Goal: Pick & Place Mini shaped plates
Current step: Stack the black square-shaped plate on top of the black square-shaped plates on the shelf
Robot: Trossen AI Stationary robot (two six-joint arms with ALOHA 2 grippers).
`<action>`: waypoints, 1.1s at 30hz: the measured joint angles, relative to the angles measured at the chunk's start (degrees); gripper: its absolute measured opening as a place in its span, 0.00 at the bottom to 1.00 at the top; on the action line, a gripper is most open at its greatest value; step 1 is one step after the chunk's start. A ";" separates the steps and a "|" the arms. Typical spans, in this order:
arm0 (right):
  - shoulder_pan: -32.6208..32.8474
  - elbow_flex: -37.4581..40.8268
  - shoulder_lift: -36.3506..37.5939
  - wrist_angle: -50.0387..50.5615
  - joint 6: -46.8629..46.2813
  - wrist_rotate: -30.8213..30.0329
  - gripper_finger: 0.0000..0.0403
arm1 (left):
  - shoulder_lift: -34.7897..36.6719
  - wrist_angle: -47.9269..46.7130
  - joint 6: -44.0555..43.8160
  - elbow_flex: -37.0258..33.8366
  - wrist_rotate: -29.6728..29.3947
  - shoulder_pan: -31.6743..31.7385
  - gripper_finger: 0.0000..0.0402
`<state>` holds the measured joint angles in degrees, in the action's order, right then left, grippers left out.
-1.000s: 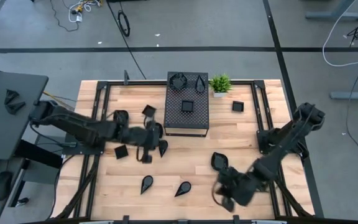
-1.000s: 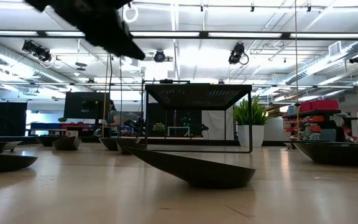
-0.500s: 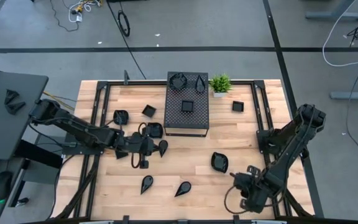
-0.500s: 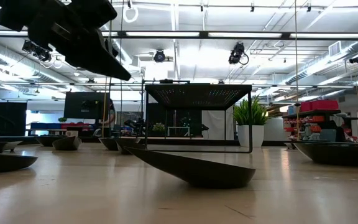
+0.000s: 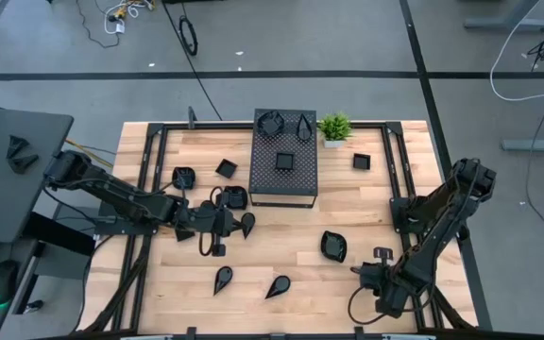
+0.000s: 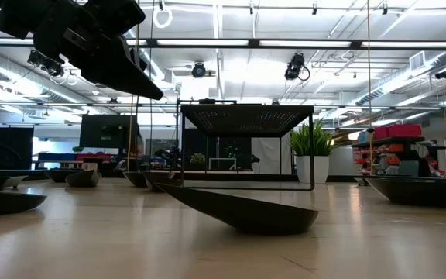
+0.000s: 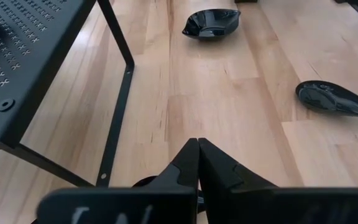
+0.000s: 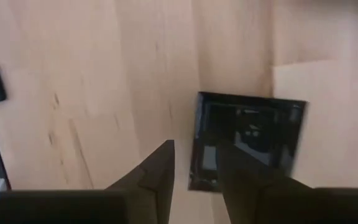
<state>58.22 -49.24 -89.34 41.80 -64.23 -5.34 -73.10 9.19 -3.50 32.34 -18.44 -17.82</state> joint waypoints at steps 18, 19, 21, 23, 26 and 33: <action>0.02 5.17 0.02 -5.12 3.87 -1.27 0.09 | 0.00 0.04 -1.86 0.00 -1.48 0.02 0.03; 0.02 5.12 0.06 -5.06 3.80 -1.28 0.07 | 0.00 0.04 -1.86 0.00 -1.49 0.02 0.03; 0.02 4.88 0.09 -4.83 3.42 -1.51 0.02 | 0.00 0.04 -1.86 0.00 -1.49 0.02 0.03; 0.02 3.69 -0.03 -3.29 3.27 -1.49 0.02 | 0.00 0.04 -1.84 0.00 -1.49 0.02 0.03; 0.00 -0.50 -0.03 2.11 2.00 -1.35 0.03 | 0.00 0.20 -1.84 0.00 -1.51 0.02 0.03; -2.35 -17.14 -0.02 15.89 2.24 -1.18 0.01 | 0.00 0.67 -1.84 0.00 -1.50 1.03 0.03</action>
<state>55.86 -66.39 -89.36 57.69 -61.99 -6.52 -73.10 9.86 -5.34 32.34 -19.94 -16.79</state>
